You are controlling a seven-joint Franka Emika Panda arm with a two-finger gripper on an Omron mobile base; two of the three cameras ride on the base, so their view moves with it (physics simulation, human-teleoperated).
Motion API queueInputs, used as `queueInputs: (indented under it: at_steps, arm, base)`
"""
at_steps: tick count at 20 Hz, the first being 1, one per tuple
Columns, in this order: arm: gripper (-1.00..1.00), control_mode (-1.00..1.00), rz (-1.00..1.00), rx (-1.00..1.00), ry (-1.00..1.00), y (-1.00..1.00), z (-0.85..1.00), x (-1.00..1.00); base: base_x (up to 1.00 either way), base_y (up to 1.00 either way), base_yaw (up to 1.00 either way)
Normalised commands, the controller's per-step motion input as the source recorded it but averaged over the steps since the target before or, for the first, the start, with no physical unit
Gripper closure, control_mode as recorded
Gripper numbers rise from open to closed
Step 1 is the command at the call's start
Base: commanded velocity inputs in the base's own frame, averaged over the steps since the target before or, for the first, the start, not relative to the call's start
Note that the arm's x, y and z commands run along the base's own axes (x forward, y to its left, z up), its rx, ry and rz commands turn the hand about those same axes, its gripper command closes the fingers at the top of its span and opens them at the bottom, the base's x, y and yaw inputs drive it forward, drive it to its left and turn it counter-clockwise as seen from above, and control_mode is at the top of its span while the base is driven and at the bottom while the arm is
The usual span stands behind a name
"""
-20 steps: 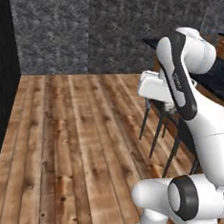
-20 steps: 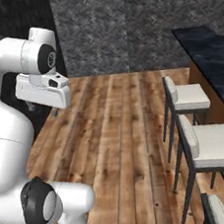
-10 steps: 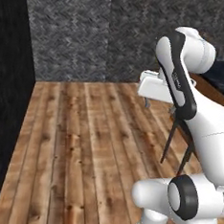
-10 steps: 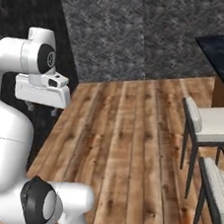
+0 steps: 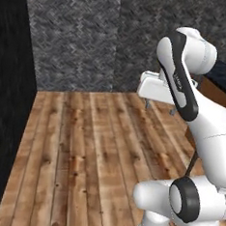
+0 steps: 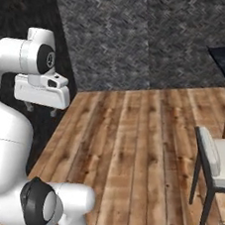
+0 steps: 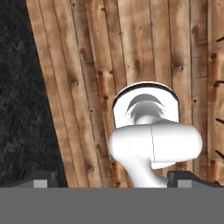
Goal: Move the hot dog bun to the plate on the dining table and place the condiment next to that plate. Then navigate to the fridge and take the sausage and place it on the plate as well.
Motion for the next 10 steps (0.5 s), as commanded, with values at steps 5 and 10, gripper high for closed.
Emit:
queueInputs:
  at_steps: [5, 10]
  arm:
    - [-1.00, 1.00, 0.00, 0.00, 0.00, 0.00, 0.00, 0.00]
    - [-1.00, 1.00, 0.00, 0.00, 0.00, 0.00, 0.00, 0.00]
  base:
    - [1.00, 0.04, 0.00]
    - [1.00, 0.01, -0.01]
